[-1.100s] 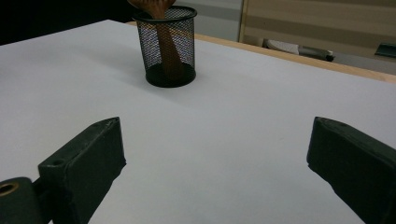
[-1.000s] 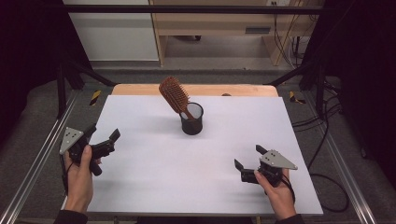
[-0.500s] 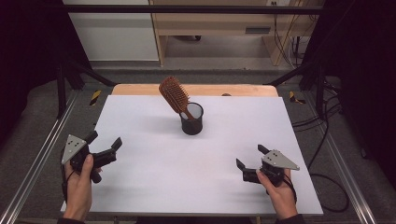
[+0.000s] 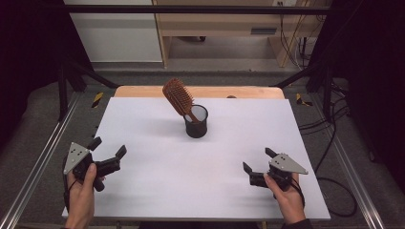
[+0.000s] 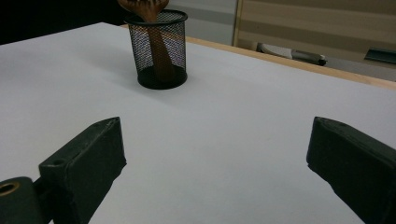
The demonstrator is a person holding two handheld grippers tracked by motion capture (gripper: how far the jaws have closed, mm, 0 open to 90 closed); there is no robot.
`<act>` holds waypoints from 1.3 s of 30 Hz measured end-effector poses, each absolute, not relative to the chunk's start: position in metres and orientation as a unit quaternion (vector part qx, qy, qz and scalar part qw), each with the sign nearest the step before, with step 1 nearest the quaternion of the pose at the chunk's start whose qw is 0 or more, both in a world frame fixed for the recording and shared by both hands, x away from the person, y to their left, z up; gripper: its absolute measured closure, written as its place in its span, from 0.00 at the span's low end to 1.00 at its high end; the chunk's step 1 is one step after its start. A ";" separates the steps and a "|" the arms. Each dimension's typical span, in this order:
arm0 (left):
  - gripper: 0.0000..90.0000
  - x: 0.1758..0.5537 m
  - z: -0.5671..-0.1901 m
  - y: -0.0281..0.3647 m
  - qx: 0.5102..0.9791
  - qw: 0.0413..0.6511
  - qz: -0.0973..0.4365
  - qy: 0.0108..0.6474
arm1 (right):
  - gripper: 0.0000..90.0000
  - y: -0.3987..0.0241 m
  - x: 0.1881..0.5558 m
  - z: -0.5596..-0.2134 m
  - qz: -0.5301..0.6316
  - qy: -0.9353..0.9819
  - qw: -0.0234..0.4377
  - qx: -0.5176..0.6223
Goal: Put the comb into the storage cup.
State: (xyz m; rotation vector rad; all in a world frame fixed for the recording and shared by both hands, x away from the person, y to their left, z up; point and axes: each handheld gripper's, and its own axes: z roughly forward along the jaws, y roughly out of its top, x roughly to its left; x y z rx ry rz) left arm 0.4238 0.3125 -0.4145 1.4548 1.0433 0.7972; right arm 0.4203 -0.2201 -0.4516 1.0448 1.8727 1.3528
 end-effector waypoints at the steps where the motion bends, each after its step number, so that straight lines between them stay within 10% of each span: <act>1: 0.02 0.424 -0.416 0.312 0.616 0.558 0.338 0.443 | 0.05 -0.220 0.420 -0.452 0.509 0.705 0.298 0.393; 39: 0.03 0.417 -0.436 0.295 0.607 0.585 0.324 0.430 | 0.05 -0.228 0.417 -0.451 0.514 0.702 0.307 0.386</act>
